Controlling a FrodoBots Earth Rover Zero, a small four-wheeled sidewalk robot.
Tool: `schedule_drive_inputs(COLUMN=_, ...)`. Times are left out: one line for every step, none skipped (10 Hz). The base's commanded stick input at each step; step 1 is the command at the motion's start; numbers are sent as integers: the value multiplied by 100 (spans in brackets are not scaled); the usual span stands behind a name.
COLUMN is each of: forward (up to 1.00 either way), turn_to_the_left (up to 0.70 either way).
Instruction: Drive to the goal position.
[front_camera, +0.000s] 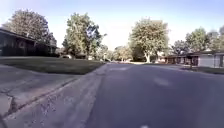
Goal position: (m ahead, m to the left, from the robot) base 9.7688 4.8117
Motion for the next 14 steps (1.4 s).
schedule_drive_inputs(forward=70, turn_to_the_left=0)
schedule_drive_inputs(forward=70, turn_to_the_left=0)
schedule_drive_inputs(forward=70, turn_to_the_left=0)
schedule_drive_inputs(forward=70, turn_to_the_left=0)
schedule_drive_inputs(forward=70, turn_to_the_left=0)
schedule_drive_inputs(forward=69, turn_to_the_left=0)
schedule_drive_inputs(forward=69, turn_to_the_left=0)
schedule_drive_inputs(forward=69, turn_to_the_left=0)
schedule_drive_inputs(forward=78, turn_to_the_left=0)
schedule_drive_inputs(forward=87, turn_to_the_left=0)
schedule_drive_inputs(forward=95, turn_to_the_left=0)
schedule_drive_inputs(forward=100, turn_to_the_left=0)
schedule_drive_inputs(forward=100, turn_to_the_left=0)
schedule_drive_inputs(forward=100, turn_to_the_left=0)
